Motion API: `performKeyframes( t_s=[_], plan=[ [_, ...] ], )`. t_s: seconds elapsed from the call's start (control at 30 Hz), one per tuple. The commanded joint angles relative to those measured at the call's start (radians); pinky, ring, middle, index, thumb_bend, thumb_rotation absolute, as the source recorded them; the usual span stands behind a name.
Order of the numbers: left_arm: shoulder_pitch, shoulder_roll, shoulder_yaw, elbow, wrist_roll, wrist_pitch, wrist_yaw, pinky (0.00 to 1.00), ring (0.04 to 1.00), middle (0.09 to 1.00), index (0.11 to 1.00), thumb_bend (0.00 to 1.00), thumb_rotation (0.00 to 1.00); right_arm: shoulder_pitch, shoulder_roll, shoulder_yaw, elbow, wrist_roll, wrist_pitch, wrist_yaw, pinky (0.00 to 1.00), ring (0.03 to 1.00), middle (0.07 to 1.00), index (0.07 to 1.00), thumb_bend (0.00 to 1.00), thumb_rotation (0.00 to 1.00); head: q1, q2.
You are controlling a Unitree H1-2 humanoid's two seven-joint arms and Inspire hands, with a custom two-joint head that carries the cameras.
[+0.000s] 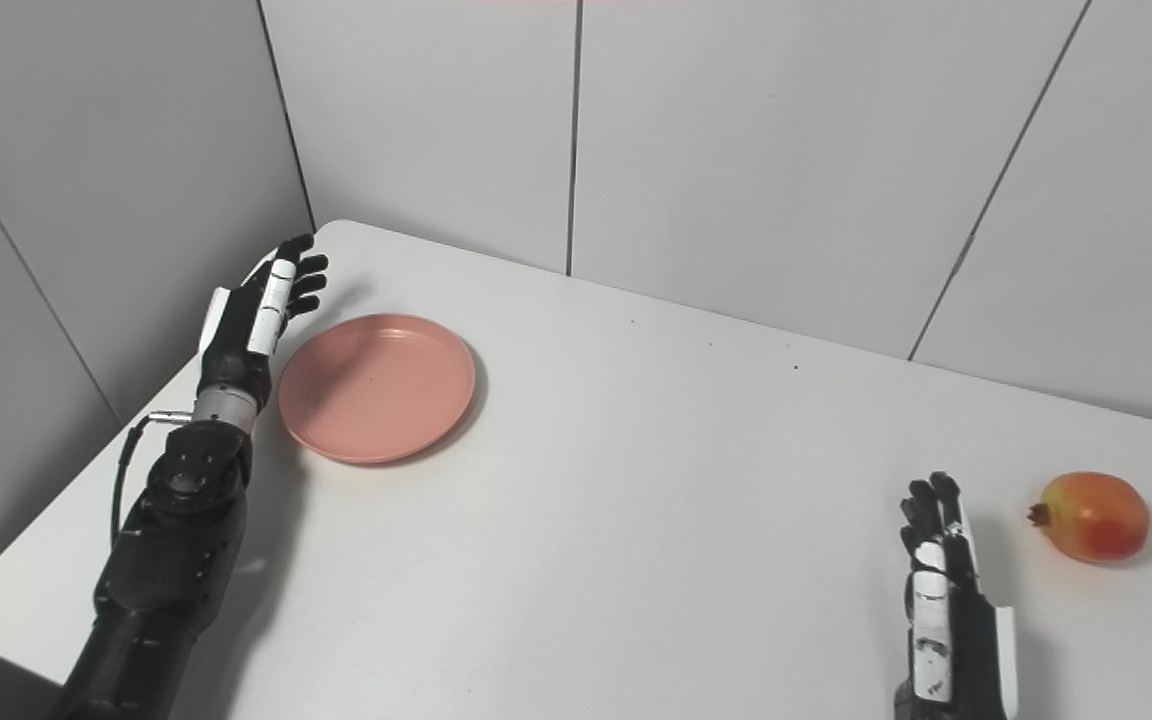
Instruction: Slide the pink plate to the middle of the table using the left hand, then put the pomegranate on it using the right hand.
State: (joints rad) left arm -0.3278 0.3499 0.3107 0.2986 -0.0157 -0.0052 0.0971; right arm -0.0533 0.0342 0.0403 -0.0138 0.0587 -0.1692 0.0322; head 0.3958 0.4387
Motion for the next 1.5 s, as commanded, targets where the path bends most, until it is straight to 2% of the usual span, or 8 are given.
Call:
performKeyframes(
  t_s=[0.0,0.33,0.53,0.8,0.97,1.2,1.47],
  plan=[
    [-0.026,0.028,0.008,-0.001,0.002,-0.049,0.015,0.85,0.843,0.841,0.842,0.74,1.0,0.008,-0.005,-0.005,0.008,0.01,-0.031,0.01,0.99,0.949,0.934,0.945,0.39,0.91,0.001,0.002],
    [-0.028,0.014,0.009,0.042,-0.034,-0.058,0.002,0.87,0.849,0.838,0.833,0.69,1.0,0.011,-0.006,-0.002,0.006,0.004,-0.031,0.008,1.0,0.953,0.937,0.949,0.39,0.94,0.002,0.002],
    [-0.023,0.022,0.0,0.06,-0.069,-0.053,-0.04,0.88,0.874,0.857,0.85,0.7,1.0,0.012,-0.006,-0.002,0.006,0.0,-0.032,0.009,0.99,0.951,0.938,0.95,0.4,0.94,0.002,0.003],
    [-0.026,0.026,-0.015,0.107,-0.099,-0.118,-0.087,0.86,0.871,0.856,0.848,0.69,1.0,0.012,0.0,-0.003,0.002,-0.003,-0.026,0.002,0.99,0.946,0.93,0.945,0.4,0.94,0.001,0.008],
    [-0.026,0.015,-0.031,0.079,-0.095,-0.1,-0.085,0.86,0.858,0.854,0.848,0.72,1.0,0.011,0.0,-0.003,0.004,0.006,-0.029,0.006,0.99,0.946,0.932,0.946,0.39,0.93,-0.003,0.012],
    [-0.026,-0.008,-0.038,0.055,-0.12,-0.087,-0.1,0.85,0.848,0.84,0.84,0.68,1.0,0.009,-0.003,-0.003,0.006,-0.003,-0.042,0.004,0.98,0.938,0.927,0.942,0.39,0.93,-0.003,0.019],
    [-0.018,-0.038,-0.069,-0.025,-0.108,-0.022,-0.097,0.86,0.852,0.844,0.843,0.69,1.0,0.01,-0.002,-0.003,0.002,0.0,-0.029,0.005,0.98,0.942,0.93,0.945,0.41,0.93,-0.005,0.024]
  ],
)
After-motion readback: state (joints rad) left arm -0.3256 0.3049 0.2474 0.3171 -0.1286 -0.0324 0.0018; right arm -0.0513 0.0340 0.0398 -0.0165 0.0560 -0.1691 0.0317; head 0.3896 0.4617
